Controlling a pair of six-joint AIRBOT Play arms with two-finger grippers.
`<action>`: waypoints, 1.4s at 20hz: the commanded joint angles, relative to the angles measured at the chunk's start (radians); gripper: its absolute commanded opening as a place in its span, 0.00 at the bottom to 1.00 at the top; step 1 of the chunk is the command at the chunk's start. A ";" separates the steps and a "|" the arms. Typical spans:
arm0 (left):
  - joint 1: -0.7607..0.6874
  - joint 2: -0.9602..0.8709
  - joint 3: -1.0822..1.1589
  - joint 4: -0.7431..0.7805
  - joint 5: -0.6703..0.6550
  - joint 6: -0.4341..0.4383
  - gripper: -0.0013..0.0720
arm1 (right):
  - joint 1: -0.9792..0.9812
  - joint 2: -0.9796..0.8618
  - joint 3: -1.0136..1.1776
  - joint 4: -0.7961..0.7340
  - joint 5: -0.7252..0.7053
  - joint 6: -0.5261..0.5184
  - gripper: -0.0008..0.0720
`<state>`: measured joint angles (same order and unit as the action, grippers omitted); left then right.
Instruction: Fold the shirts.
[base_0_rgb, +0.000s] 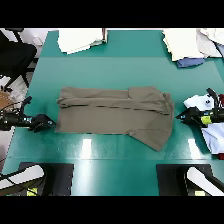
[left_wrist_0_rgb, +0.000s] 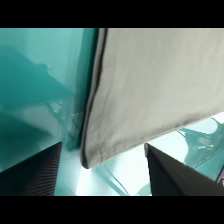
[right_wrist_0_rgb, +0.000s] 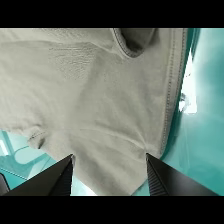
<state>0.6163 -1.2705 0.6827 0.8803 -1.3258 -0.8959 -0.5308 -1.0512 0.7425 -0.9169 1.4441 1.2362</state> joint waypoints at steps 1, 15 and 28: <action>0.000 -0.039 0.001 -0.028 0.025 0.015 0.84 | 0.000 0.001 0.001 0.000 -0.002 0.001 0.70; -0.164 -0.039 -0.016 0.036 0.111 0.009 0.72 | 0.000 0.001 0.001 0.007 0.007 0.001 0.70; -0.164 -0.033 0.029 0.035 0.025 0.066 0.05 | 0.000 -0.002 -0.069 -0.093 0.079 0.127 0.70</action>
<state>0.4522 -1.3056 0.6910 0.9482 -1.2724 -0.8364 -0.5308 -1.0523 0.7086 -0.9550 1.5318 1.3277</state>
